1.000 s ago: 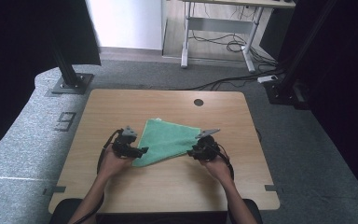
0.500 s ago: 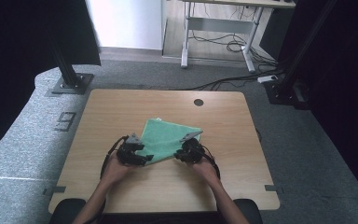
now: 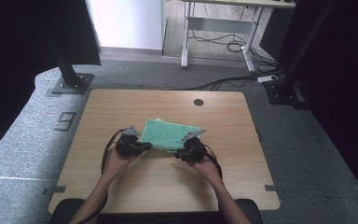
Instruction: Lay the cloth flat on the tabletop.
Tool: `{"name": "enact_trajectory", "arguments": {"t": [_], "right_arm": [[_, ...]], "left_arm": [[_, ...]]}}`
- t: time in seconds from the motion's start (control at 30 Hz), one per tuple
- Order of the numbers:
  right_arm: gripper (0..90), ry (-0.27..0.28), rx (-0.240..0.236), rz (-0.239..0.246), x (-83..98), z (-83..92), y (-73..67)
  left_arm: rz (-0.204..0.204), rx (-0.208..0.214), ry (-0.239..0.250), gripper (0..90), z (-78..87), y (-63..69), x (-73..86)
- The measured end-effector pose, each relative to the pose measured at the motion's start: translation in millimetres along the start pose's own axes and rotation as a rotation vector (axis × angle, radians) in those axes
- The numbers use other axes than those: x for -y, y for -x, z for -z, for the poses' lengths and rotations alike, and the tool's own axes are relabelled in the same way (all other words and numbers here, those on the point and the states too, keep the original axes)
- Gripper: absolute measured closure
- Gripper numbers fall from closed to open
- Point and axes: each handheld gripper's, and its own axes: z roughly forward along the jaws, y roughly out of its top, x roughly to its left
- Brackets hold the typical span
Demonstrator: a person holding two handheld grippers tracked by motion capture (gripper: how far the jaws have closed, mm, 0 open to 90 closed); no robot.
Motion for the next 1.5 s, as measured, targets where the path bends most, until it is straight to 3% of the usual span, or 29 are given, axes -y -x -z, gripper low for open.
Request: {"name": "enact_trajectory", "arguments": {"t": [0.1,0.37,0.53,0.67,0.73,0.8,0.93,1.0,1.03,1.17,1.23,1.3,1.33,1.37,1.43,1.47,1.5], "right_arm": [[69.0,-0.005,-0.009,0.022,-4.1,-6.2,-4.6],[62.9,0.014,0.037,0.073,-18.3,-17.3,-7.5],[61.5,-0.01,0.033,0.082,-24.6,-28.8,-5.3],[69.6,-0.056,0.028,0.079,-22.3,-42.5,-3.1],[82.4,-0.082,0.036,0.07,-18.7,-50.2,-1.8],[86.9,-0.079,0.018,0.045,-15.2,-52.5,0.4],[87.3,-0.079,0.014,0.052,-12.8,-41.5,-2.3],[87.2,-0.053,0.012,0.04,-9.0,-22.6,-2.5],[87.2,-0.053,0.012,0.04,-9.0,-22.6,-2.5],[87.0,-0.03,0.006,0.025,1.9,6.0,0.0],[86.7,-0.031,0.013,0.019,10.5,17.7,1.4],[86.5,-0.043,0.027,0.005,26.8,30.4,5.9],[86.5,-0.043,0.027,0.005,26.8,30.4,5.9],[86.5,-0.048,0.032,-0.001,32.8,33.6,7.2],[85.5,-0.067,0.045,-0.019,49.6,42.9,11.1],[85.5,-0.067,0.045,-0.019,49.6,42.9,11.1],[79.3,-0.064,0.056,-0.036,57.3,50.8,13.8]], "left_arm": [[0.018,0.003,-0.016,84.3,-2.0,-7.3,-10.8],[0.048,0.02,-0.032,84.2,-10.0,-14.6,-13.2],[0.05,0.017,-0.035,84.0,-11.8,-14.6,-16.5],[0.059,0.014,-0.042,83.9,-14.7,-17.2,-17.9],[0.066,0.011,-0.046,83.9,-16.8,-19.4,-17.1],[0.068,0.004,-0.051,83.9,-17.2,-21.3,-15.7],[0.078,-0.005,-0.051,83.4,-15.8,-24.0,-11.6],[0.08,0.001,-0.054,82.4,-13.5,-23.9,-7.2],[0.08,0.001,-0.054,81.9,-13.5,-23.9,-7.2],[0.083,0.026,-0.066,77.8,-11.5,-20.9,1.5],[0.064,0.035,-0.075,69.8,-10.2,-17.1,5.7],[0.031,0.049,-0.074,51.4,-5.8,-10.1,11.1],[0.031,0.049,-0.074,47.3,-5.8,-10.1,11.1],[0.017,0.047,-0.073,47.3,-4.1,-8.7,12.8],[0.004,0.051,-0.078,37.9,-1.5,-7.9,16.8],[-0.001,0.044,-0.08,37.9,-0.5,-8.2,19.3],[-0.003,0.024,-0.082,34.2,0.0,-8.8,22.1]]}}
